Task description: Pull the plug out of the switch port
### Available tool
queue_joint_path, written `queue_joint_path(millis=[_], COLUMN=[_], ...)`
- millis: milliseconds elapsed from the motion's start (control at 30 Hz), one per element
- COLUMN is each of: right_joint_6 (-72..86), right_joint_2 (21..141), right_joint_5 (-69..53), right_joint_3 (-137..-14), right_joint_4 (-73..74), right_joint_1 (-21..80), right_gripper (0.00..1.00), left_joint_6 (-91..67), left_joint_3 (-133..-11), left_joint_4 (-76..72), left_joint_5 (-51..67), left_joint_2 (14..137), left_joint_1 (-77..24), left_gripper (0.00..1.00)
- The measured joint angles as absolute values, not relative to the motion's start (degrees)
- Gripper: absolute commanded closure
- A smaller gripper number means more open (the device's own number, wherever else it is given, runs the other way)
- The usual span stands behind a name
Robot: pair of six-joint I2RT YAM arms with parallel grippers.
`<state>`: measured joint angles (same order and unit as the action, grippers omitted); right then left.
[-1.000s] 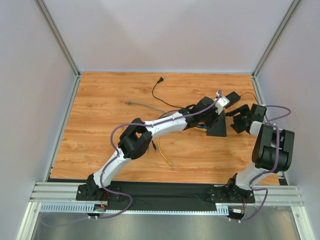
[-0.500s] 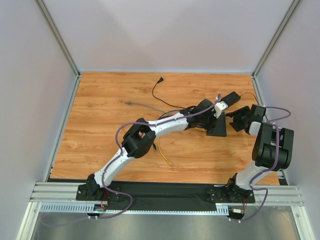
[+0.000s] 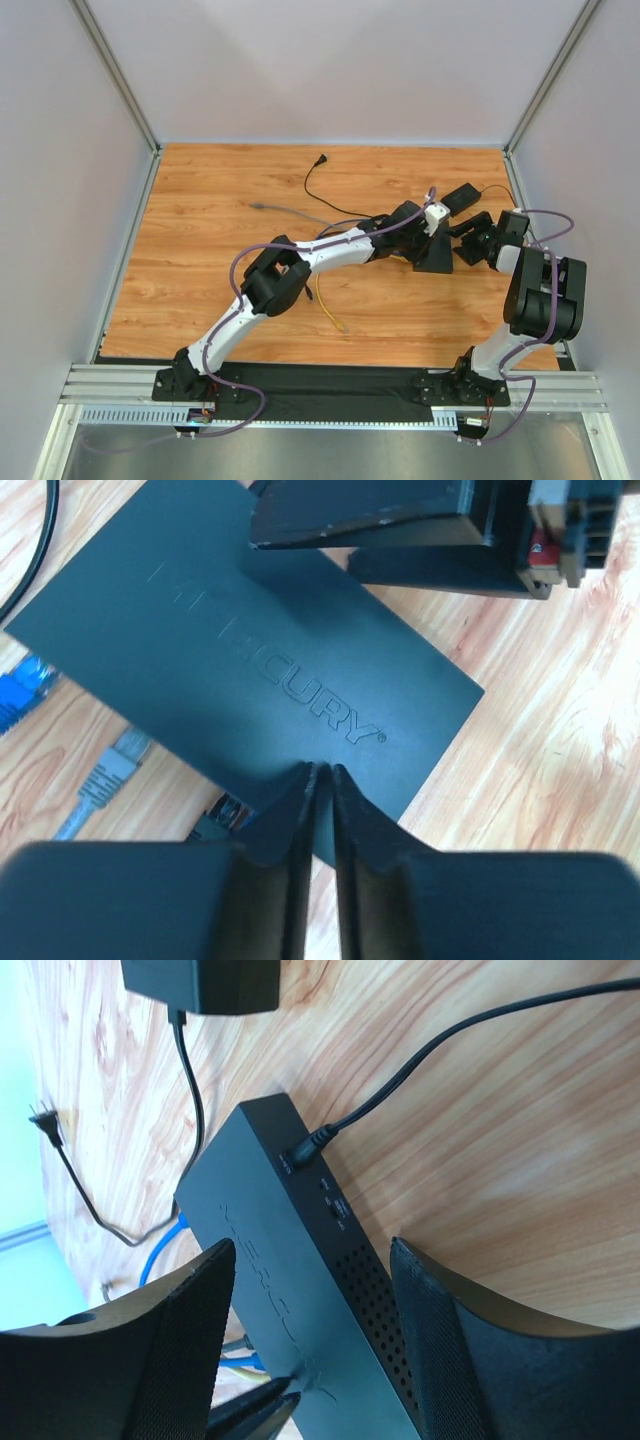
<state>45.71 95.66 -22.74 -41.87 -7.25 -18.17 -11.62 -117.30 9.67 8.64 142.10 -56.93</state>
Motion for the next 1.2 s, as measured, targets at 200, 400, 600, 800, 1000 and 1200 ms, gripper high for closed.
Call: queue_joint_path(millis=[200, 400, 600, 800, 1000, 1200], right_joint_6=[42.8, 41.5, 42.6, 44.9, 48.2, 50.9], right_joint_2=[94.7, 94.3, 94.6, 95.4, 96.6, 98.2], right_joint_5=[-23.4, -23.7, -23.4, -22.4, -22.1, -22.0], right_joint_3=[-41.8, -41.8, -41.8, -41.8, -41.7, -41.7], right_joint_4=[-5.0, -3.8, -4.8, -7.0, -10.7, -12.7], right_joint_1=[-17.8, -17.6, -17.6, -17.6, -17.7, -17.8], right_gripper=[0.34, 0.35, 0.35, 0.35, 0.37, 0.4], left_joint_6=[-14.2, -16.3, -16.2, -15.8, -15.8, -17.4], left_joint_3=[-116.4, -116.2, -115.2, -114.0, -115.6, -122.1], left_joint_4=[11.6, 11.9, 10.0, 7.0, 6.5, 7.4], left_joint_5=[7.0, 7.0, 8.3, 9.2, 9.4, 10.6], left_joint_2=[140.8, 140.8, 140.7, 140.0, 140.2, 141.9], left_joint_1=[-55.7, -52.9, -52.2, -53.3, -54.0, -53.9], left_gripper=[0.74, 0.74, 0.73, 0.7, 0.65, 0.66])
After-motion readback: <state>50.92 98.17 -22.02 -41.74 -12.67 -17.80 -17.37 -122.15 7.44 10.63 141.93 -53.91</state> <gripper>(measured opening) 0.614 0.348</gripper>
